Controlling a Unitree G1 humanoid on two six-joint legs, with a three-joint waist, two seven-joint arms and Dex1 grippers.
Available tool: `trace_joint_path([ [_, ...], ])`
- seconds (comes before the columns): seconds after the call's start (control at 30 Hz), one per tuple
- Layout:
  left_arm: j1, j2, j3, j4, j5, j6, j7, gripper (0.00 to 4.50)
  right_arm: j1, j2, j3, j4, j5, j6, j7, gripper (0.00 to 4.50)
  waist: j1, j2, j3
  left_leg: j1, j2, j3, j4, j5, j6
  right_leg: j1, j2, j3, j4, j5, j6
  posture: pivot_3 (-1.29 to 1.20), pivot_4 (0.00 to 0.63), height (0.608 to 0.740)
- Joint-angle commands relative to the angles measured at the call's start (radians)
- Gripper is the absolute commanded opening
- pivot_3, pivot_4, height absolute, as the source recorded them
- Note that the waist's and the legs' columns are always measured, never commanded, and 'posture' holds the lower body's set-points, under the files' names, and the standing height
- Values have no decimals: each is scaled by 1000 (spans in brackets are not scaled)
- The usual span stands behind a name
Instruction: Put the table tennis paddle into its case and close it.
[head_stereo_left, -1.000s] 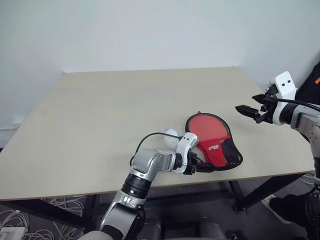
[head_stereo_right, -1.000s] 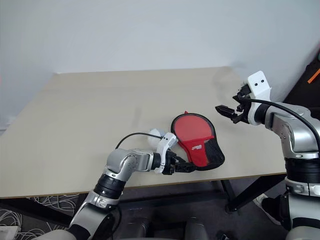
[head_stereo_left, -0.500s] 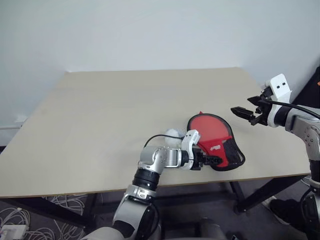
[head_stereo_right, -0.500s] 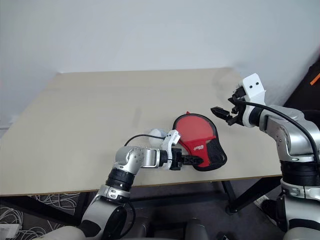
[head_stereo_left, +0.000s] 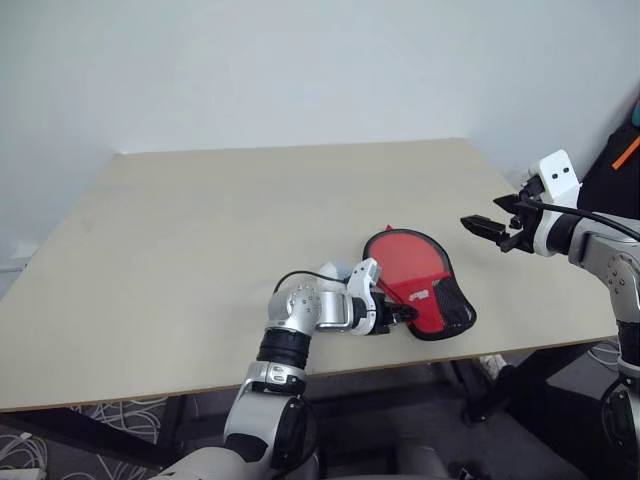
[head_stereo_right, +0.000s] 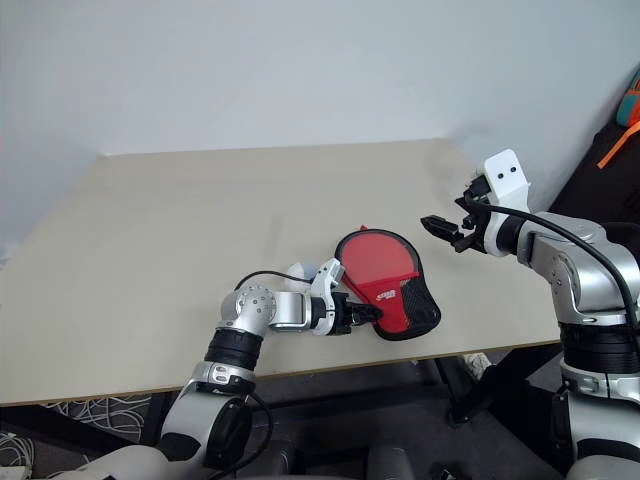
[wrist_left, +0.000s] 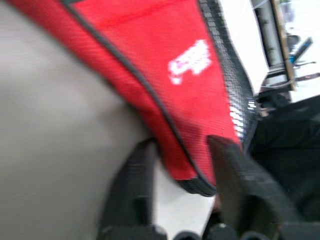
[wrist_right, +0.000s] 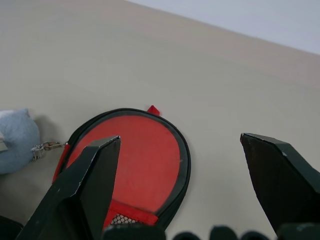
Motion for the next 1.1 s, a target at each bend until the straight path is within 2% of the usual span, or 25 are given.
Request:
trace_joint_path([
  [0.03, -22, -76, 15, 74, 48, 30, 90, 72, -37, 2, -27, -48, 17, 2, -7, 4167, 0, 0, 0, 0, 0, 0, 0, 0, 0, 0, 0, 0, 0, 0, 0, 0, 0, 698],
  [0.17, -18, -77, 22, 59, 34, 30, 108, 31, -36, 12, -27, -68, 26, 16, -11, 4167, 1, 0, 0, 0, 0, 0, 0, 0, 0, 0, 0, 0, 0, 0, 0, 0, 0, 698],
  [0.33, -30, -73, 122, -30, -30, 117, 177, 31, -32, 22, -24, -88, 33, 31, -19, 4167, -10, 0, 0, -1, 0, 0, 0, 0, 0, -1, 0, 0, 0, 0, 0, 0, 0, 698],
  [0.43, -38, -75, 220, -177, -78, 279, 220, 31, -31, 28, -21, -98, 38, 40, -20, 4167, -16, 0, 1, -1, 0, -1, -2, 0, 0, -2, 0, 0, 0, 0, 0, 0, 0, 698],
  [0.53, -1, -43, 228, -280, -187, 328, 276, 31, -30, 33, -14, -106, 44, 49, -21, 4167, -11, 0, 2, -3, 0, -1, -3, 0, 0, -4, 0, 0, 0, -1, 0, 0, 0, 698],
  [0.73, 148, 54, 124, -417, -565, 328, 479, 31, -26, 44, 3, -121, 53, 63, -13, 4167, -8, 0, 3, -8, -2, -2, -2, 0, -1, -7, -2, 1, -2, -1, 0, 0, 0, 698],
  [0.83, 222, 97, 68, -459, -767, 328, 613, 31, -33, 49, 11, -127, 58, 71, -14, 4167, -7, 0, 2, -17, -3, -3, 2, 0, -1, -16, -2, 1, 2, 1, -3, 0, 0, 698],
  [0.93, 295, 156, 2, -494, -970, 316, 749, 31, -36, 51, 18, -132, 63, 79, -13, 4167, -2, 0, 2, -18, -3, -3, 2, 0, -1, -17, -2, 1, 2, 3, -4, 0, 0, 698],
  [1.03, 339, 312, -176, -537, -1281, 140, 920, 31, -33, 53, 22, -140, 69, 88, -14, 4167, 12, 0, 2, -18, -2, -3, 2, 0, -1, -18, -2, 2, 2, 3, -5, 0, 0, 698],
  [1.1, 351, 388, -257, -572, -1363, 63, 946, 31, -31, 57, 25, -149, 73, 94, -16, 4167, 19, 0, 2, -18, -2, -3, 2, 1, -2, -18, -2, 2, 3, 3, -6, 0, 0, 698],
])
